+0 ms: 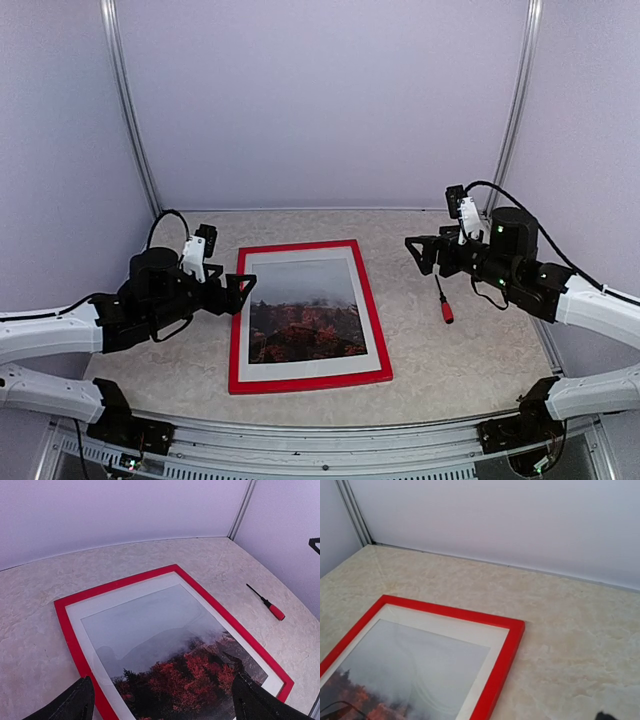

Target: Take the photo out of the frame

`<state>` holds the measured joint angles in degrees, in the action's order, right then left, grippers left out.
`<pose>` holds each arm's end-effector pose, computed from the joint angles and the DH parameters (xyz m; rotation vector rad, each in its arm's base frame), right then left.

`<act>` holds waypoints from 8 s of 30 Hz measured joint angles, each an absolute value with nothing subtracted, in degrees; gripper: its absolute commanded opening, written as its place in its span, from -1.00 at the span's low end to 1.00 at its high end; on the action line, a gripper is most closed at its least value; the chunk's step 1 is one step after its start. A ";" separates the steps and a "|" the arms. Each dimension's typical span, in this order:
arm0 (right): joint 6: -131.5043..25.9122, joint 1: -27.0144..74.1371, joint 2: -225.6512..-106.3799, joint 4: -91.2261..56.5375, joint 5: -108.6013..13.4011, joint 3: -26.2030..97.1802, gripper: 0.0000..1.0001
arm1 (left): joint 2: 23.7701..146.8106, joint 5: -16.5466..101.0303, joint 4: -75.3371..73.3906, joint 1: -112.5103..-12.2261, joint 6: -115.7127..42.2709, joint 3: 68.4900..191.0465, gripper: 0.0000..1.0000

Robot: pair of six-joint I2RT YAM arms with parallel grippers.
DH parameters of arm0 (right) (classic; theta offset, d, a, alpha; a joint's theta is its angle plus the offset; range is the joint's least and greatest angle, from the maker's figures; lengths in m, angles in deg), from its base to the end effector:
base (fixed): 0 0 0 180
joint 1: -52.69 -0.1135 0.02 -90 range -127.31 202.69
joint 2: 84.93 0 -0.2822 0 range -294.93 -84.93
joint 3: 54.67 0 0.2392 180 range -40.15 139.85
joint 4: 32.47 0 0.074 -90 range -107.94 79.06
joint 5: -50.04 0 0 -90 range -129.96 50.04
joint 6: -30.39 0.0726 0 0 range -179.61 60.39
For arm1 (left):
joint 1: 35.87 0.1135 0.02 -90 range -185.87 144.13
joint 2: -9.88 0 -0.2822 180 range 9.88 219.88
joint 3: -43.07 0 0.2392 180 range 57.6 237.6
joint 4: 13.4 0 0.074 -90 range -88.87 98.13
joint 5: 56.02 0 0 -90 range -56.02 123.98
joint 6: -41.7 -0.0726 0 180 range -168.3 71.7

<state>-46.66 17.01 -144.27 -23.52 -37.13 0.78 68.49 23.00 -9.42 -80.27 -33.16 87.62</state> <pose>0.2113 0.1473 0.3075 -0.3252 1.8009 0.5598 0.1834 -0.1603 0.2513 0.3534 1.8816 -0.5291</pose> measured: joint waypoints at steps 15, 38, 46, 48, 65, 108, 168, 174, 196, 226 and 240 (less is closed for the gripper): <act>-42.29 17.44 -151.24 -16.44 -33.28 1.52 0.91 | 95.95 28.20 -12.63 -100.79 -42.56 102.55 0.68; -35.08 19.39 -162.06 -5.34 -41.61 4.02 0.86 | 122.90 31.37 -8.17 -109.41 -57.78 120.34 0.44; -34.51 19.39 -163.57 -5.47 -42.81 3.80 0.84 | 123.22 28.90 -6.53 -109.58 -61.78 118.53 -0.07; -34.44 19.39 -163.70 -5.47 -42.83 3.80 0.84 | 123.44 28.05 -6.57 -109.80 -62.23 118.50 -0.19; -32.23 19.41 -163.59 -6.39 -45.39 2.22 0.87 | 125.39 24.64 -9.09 -111.40 -63.06 119.60 -1.00; 4.97 20.61 -175.06 -49.32 -89.41 -9.32 -0.71 | 111.51 26.76 -12.26 -114.02 -60.11 113.13 -1.00; -69.48 -13.16 -184.57 21.79 -3.84 56.45 -1.00 | 78.02 21.51 3.11 -57.63 -16.58 94.72 0.34; -69.70 -17.16 -185.73 17.15 0.03 51.18 -1.00 | 78.42 27.76 3.44 -53.17 -9.28 94.70 0.26; -58.44 -21.85 -203.93 10.20 -2.77 54.03 -1.00 | 85.91 51.98 -18.31 -51.90 14.90 86.96 0.20; -49.63 -21.53 -201.16 9.37 -19.47 44.39 -0.69 | 99.31 51.80 -33.41 -52.67 21.98 80.25 -0.28; -39.16 -13.13 -177.38 6.59 -26.46 24.39 -0.08 | 80.76 30.43 -8.06 -56.23 2.37 89.72 0.38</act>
<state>-39.16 -13.13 -177.38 6.59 -26.46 24.39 80.76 30.43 -8.06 -56.23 2.37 89.72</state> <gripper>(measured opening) 0.445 0.622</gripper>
